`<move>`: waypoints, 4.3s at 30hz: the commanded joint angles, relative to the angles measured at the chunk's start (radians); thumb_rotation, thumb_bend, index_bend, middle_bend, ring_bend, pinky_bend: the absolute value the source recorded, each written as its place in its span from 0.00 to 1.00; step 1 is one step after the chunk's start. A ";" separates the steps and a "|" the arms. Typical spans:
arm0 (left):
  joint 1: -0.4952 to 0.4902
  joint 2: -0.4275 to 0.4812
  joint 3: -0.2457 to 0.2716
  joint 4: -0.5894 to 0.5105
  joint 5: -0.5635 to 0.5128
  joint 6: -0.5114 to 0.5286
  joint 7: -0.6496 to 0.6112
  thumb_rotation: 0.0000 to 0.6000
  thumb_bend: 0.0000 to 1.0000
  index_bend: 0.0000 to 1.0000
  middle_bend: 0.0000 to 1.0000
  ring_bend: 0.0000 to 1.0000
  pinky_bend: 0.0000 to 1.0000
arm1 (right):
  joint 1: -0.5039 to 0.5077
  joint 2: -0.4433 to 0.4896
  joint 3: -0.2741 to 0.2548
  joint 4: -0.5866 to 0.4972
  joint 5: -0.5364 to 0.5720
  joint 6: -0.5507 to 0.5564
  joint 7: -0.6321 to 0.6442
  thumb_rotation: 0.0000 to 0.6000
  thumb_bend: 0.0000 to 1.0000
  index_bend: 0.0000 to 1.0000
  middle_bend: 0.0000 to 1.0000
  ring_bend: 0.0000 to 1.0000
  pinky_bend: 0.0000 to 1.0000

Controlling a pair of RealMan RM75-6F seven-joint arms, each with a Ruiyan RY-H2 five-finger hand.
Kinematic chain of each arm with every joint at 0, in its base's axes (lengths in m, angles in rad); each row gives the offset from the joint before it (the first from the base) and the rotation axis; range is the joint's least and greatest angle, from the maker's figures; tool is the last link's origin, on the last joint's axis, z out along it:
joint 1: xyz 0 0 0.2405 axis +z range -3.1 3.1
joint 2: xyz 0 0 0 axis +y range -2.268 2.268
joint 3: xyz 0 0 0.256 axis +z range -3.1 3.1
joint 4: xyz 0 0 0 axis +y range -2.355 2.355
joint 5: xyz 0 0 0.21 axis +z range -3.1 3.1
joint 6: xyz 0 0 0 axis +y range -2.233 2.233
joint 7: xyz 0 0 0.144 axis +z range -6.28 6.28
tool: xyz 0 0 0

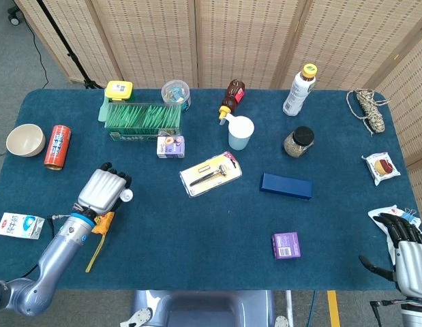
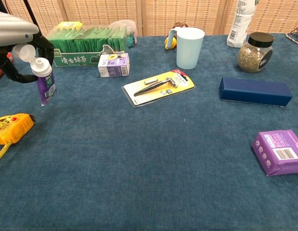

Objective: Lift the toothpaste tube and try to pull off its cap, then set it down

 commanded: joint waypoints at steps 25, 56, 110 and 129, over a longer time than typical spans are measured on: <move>-0.056 -0.213 -0.091 0.076 -0.065 -0.029 -0.057 1.00 0.34 0.00 0.00 0.00 0.17 | -0.020 0.008 -0.005 0.012 -0.002 0.017 0.025 1.00 0.00 0.22 0.20 0.16 0.18; -0.028 -0.412 -0.076 0.377 0.034 -0.132 -0.233 1.00 0.34 0.34 0.25 0.27 0.25 | -0.018 0.011 -0.002 -0.004 0.009 0.007 0.003 1.00 0.00 0.22 0.20 0.16 0.18; 0.034 -0.469 -0.075 0.452 0.109 -0.149 -0.306 1.00 0.36 0.54 0.46 0.45 0.44 | -0.025 0.020 -0.001 -0.026 0.010 0.012 -0.016 1.00 0.00 0.21 0.20 0.16 0.18; 0.027 -0.298 -0.091 0.338 0.189 -0.189 -0.348 1.00 0.41 0.62 0.53 0.51 0.51 | 0.025 0.028 0.023 -0.024 -0.015 -0.035 0.075 1.00 0.00 0.21 0.20 0.15 0.20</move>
